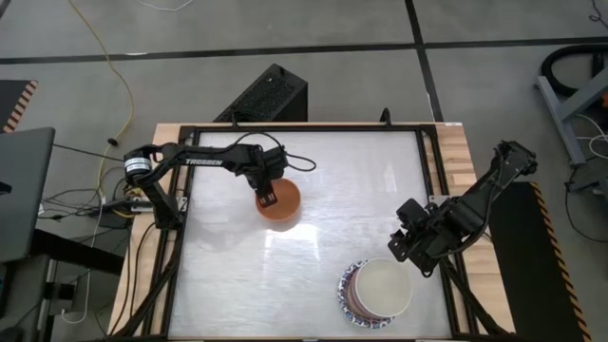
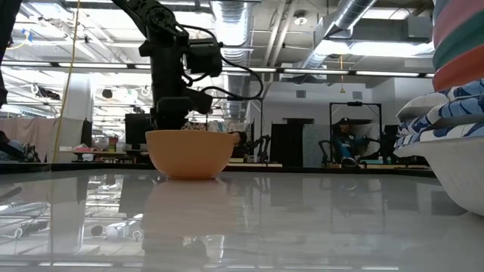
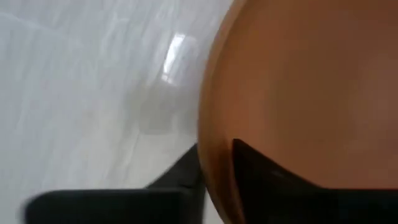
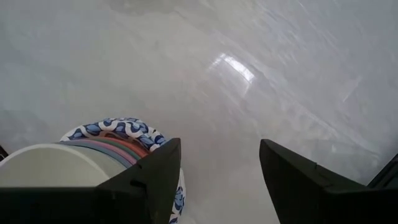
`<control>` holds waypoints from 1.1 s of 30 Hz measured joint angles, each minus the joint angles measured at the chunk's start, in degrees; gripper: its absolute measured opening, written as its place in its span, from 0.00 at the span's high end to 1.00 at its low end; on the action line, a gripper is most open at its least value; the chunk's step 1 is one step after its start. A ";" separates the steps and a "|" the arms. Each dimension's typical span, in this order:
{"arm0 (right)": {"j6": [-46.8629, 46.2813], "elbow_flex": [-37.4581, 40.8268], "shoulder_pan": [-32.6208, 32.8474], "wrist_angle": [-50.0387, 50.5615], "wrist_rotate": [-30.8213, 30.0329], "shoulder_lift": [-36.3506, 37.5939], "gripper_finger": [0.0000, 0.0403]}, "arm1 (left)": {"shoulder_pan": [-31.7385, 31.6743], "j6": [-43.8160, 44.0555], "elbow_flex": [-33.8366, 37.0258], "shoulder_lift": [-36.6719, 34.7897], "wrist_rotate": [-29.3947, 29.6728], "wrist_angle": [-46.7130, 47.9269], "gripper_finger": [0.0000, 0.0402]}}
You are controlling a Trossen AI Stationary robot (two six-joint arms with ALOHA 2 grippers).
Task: Nest bowls inside each other
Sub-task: Stack the light orange bowl on top of the other white bowl
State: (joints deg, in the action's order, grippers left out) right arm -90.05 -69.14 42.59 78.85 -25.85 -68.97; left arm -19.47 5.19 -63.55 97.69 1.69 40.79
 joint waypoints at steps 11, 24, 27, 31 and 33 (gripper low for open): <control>-6.21 0.00 -2.70 1.45 0.05 -0.02 0.41 | 0.03 3.50 -1.05 -0.14 -7.24 1.29 1.00; -0.92 0.00 -18.54 -4.27 0.24 -0.02 0.41 | 3.75 15.11 -12.76 -0.11 -4.88 7.95 1.00; 4.52 0.00 -22.86 -9.45 0.50 -0.02 0.41 | 4.96 16.23 -16.01 -0.11 -3.58 8.63 1.00; 12.55 0.00 -28.53 -17.00 3.60 -0.02 0.41 | 6.38 17.14 -20.08 -0.11 -1.75 9.55 1.00; 16.25 0.00 -31.20 -20.35 5.49 -0.02 0.41 | 6.96 17.69 -21.78 -0.11 -0.81 9.65 1.00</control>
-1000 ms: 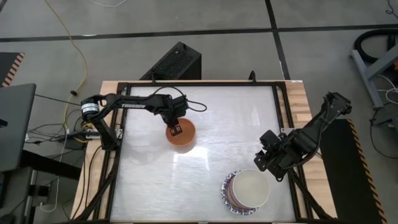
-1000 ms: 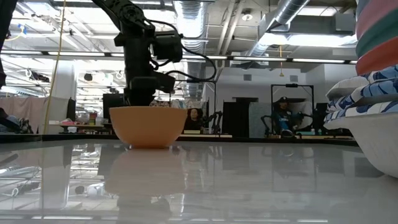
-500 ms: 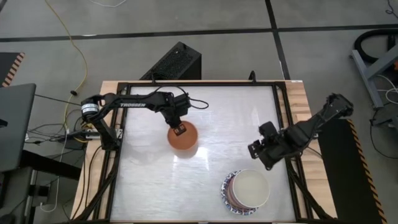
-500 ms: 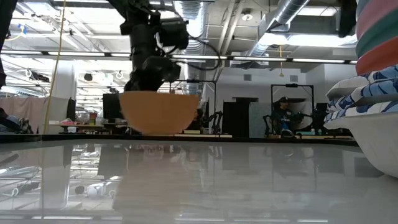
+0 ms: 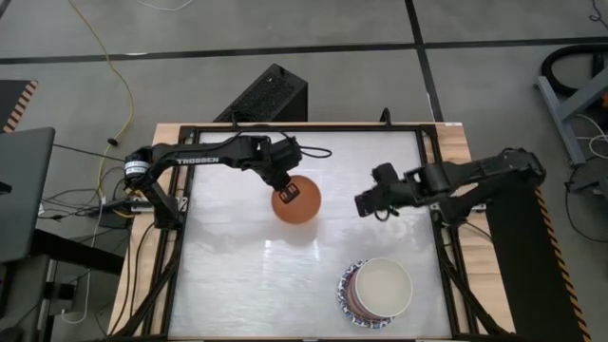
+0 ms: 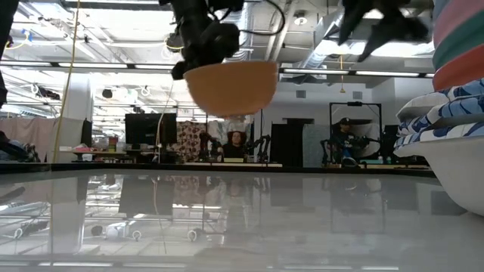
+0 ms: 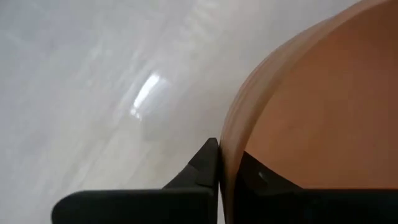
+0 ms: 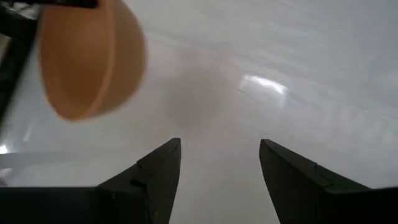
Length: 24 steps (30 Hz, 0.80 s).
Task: Nest bowls inside each other
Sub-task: Stack the light orange bowl on top of the other white bowl
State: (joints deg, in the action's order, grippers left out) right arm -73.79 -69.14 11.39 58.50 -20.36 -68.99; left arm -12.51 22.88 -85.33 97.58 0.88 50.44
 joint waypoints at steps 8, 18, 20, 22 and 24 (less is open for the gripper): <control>10.55 0.00 -6.79 -8.36 3.80 0.00 0.41 | 1.00 0.34 -3.09 0.00 3.99 -0.14 1.00; 21.53 0.04 -11.06 -13.76 10.13 -4.36 0.41 | 1.02 1.43 -3.09 0.00 2.81 -0.15 1.00; 22.88 -0.40 -11.73 -14.70 11.48 -5.61 0.41 | 1.02 1.45 -3.09 0.00 2.81 -0.04 1.00; 24.44 -1.52 -11.97 -14.45 12.35 -7.46 0.41 | 1.07 1.43 -3.09 0.00 2.85 0.26 1.00; 25.98 -3.02 -11.87 -14.85 12.74 -8.83 0.41 | 1.10 1.43 -3.09 0.00 2.83 0.30 1.00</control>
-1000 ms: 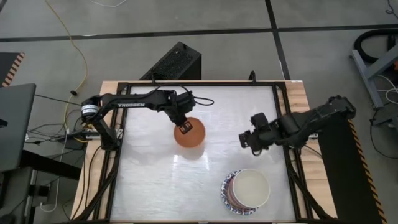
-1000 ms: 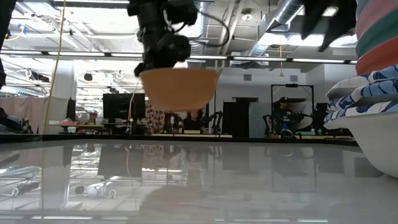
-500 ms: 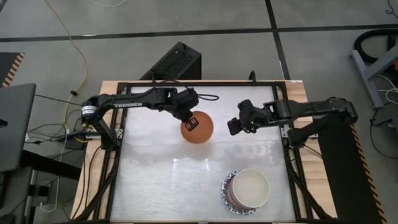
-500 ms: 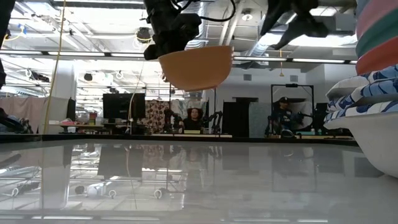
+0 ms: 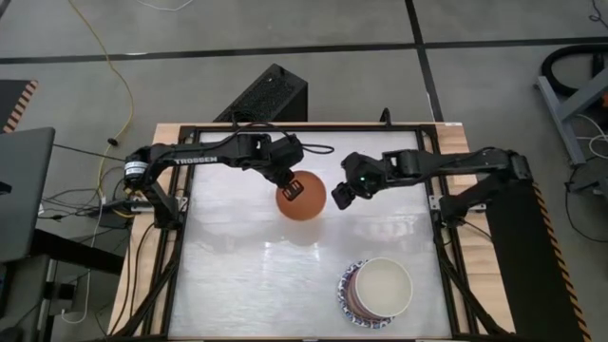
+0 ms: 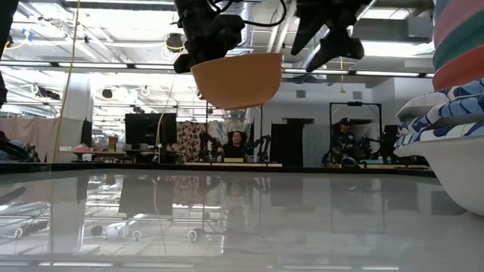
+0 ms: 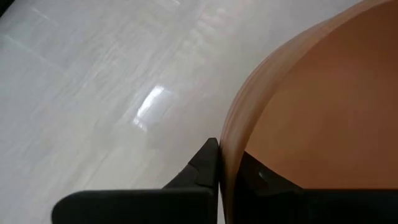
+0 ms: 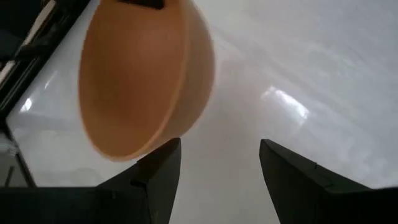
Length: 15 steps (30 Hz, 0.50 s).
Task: Nest bowls inside each other
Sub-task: Stack the light orange bowl on top of the other white bowl
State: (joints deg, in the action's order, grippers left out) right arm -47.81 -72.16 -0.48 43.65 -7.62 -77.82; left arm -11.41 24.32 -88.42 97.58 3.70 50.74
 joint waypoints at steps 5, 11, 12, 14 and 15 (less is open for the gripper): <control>3.66 -5.06 0.09 1.57 0.24 -4.32 0.41 | 0.01 -0.15 -0.02 0.00 0.12 0.12 1.00; 6.03 -10.93 -0.06 5.46 -0.62 -8.73 0.41 | 0.01 -0.22 -0.02 0.00 0.29 0.38 1.00; 6.29 -11.66 -0.06 5.77 -1.12 -9.53 0.41 | 0.05 -0.24 -0.02 0.00 0.31 0.37 1.00; 6.58 -12.61 -0.12 5.90 -1.31 -10.87 0.41 | 0.16 -0.24 -0.01 0.00 0.47 0.29 1.00; 7.08 -12.90 -0.34 6.03 -1.29 -11.74 0.41 | 0.25 -0.29 -0.02 0.00 0.46 0.29 1.00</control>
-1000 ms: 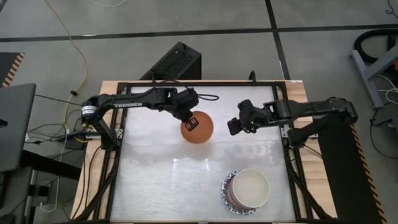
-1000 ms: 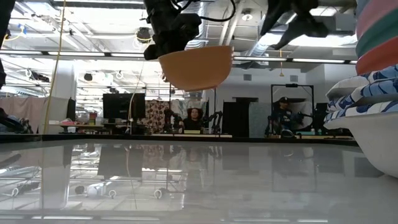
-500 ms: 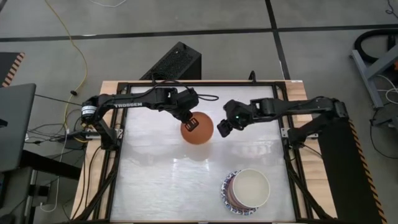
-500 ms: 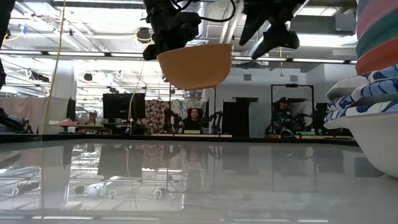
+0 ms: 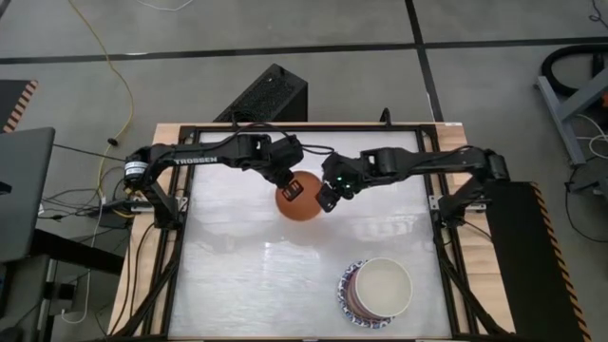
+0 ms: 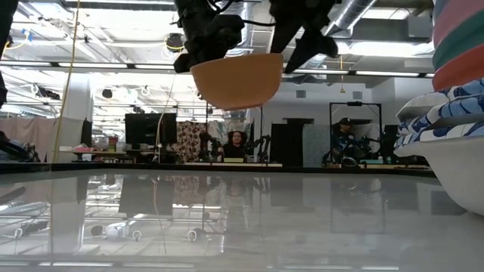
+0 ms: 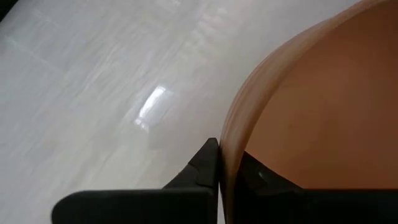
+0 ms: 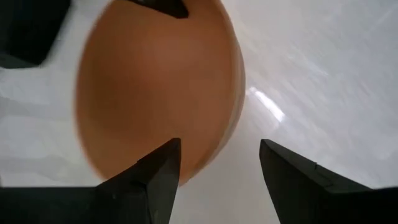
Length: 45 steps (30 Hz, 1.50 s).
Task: Nest bowls inside each other
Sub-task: Stack the light orange bowl on top of the other white bowl
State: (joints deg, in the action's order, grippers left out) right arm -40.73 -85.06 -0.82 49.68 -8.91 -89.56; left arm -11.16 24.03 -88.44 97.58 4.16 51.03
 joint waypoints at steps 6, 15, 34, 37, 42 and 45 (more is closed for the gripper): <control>0.91 -0.39 0.02 0.37 0.75 -4.08 0.41 | 0.90 -1.66 0.02 0.00 0.17 -0.18 1.00; 0.72 -0.45 0.19 1.08 0.02 -4.28 0.56 | 1.68 -2.93 0.02 0.02 1.51 -0.97 1.00; -1.69 -0.34 -0.17 3.98 1.14 -4.41 0.97 | 3.62 -18.36 0.04 0.02 -0.60 -4.59 0.74; -1.00 -0.34 -0.07 3.49 2.01 -4.43 0.98 | 4.09 -20.08 -0.07 0.01 -1.45 -6.34 0.60; -0.88 -0.34 0.02 3.49 2.85 -4.43 0.98 | 4.24 -19.41 -0.05 -1.02 0.73 -5.95 0.43; -0.81 -0.34 -0.03 3.81 3.17 -4.43 0.98 | 3.85 -20.25 -0.04 -3.05 1.01 -5.45 0.39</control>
State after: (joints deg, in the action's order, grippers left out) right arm -41.54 -85.41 -0.84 53.50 -5.74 -94.00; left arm -7.30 3.77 -88.49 94.53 5.17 45.58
